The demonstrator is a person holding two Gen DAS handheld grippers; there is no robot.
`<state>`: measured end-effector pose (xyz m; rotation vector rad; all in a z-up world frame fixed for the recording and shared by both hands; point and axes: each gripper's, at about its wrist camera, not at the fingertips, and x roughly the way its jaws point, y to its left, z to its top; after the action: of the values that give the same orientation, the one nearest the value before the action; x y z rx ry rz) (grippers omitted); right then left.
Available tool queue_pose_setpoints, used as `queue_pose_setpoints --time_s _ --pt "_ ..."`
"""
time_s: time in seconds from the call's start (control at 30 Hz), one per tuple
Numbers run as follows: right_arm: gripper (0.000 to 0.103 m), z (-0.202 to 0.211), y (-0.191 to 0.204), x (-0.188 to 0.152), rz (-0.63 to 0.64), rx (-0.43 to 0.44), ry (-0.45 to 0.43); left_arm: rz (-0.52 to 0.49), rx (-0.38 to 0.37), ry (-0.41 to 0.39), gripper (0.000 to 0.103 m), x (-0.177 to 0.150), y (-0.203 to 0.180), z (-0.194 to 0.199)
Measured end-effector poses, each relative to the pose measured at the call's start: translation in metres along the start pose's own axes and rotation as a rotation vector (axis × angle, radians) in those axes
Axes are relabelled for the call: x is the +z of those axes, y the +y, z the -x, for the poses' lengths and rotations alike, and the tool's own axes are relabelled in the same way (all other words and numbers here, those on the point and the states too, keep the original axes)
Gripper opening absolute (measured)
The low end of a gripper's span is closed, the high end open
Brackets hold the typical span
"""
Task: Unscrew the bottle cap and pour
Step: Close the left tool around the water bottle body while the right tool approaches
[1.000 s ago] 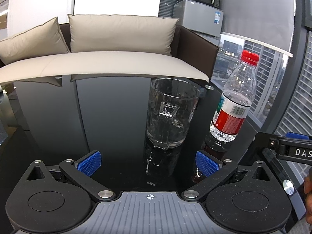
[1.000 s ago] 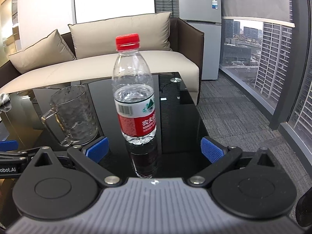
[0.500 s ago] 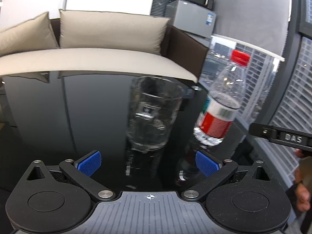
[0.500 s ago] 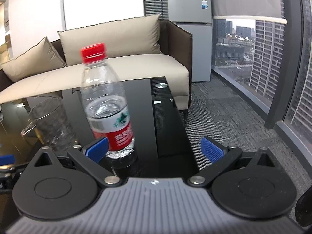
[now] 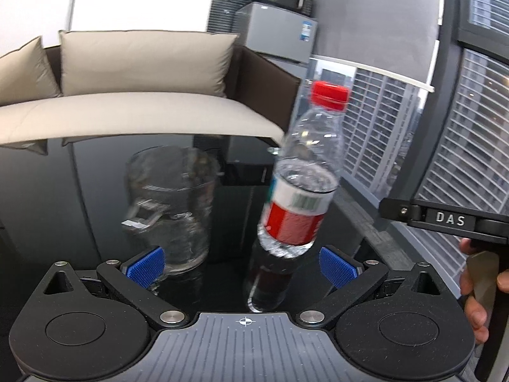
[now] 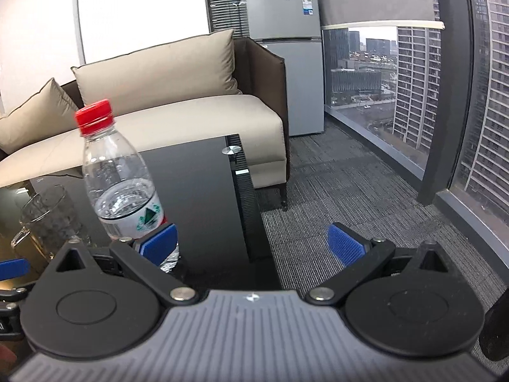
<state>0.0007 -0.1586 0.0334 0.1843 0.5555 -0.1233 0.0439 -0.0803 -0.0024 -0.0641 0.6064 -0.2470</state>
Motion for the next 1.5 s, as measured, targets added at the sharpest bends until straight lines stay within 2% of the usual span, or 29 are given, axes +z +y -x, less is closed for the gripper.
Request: queue_pose_setpoints --time_s 0.23,0.63,0.97,1.07,1.2,1.27,1.43,1.5 --pt "0.103 0.002 -0.013 0.004 -0.035 -0.012 -0.01 -0.024 -0.036 -0.008 0.102 0.003 -0.019 -0.013" --pt "0.103 0.008 -0.024 0.005 -0.087 -0.034 -0.029 -0.067 -0.037 -0.028 0.102 0.006 -0.04 -0.033" --pt "0.103 0.009 -0.032 0.006 -0.141 -0.038 -0.031 -0.062 -0.029 -0.018 0.093 0.009 -0.046 -0.051" --pt "0.103 0.008 -0.034 0.007 -0.156 -0.034 -0.025 -0.066 -0.018 -0.014 0.083 0.01 -0.048 -0.055" --pt "0.103 0.008 -0.034 0.006 -0.157 -0.048 -0.03 -0.069 -0.001 -0.02 0.081 0.011 -0.05 -0.059" --pt "0.103 0.008 -0.035 0.005 -0.162 -0.053 -0.03 -0.072 0.001 -0.024 0.075 0.012 -0.051 -0.061" --pt "0.103 0.007 -0.038 0.005 -0.188 -0.054 -0.024 -0.068 0.008 -0.029 0.073 0.014 -0.047 -0.066" --pt "0.103 0.007 -0.037 0.004 -0.187 -0.052 -0.021 -0.073 0.011 -0.028 0.069 0.015 -0.045 -0.068"
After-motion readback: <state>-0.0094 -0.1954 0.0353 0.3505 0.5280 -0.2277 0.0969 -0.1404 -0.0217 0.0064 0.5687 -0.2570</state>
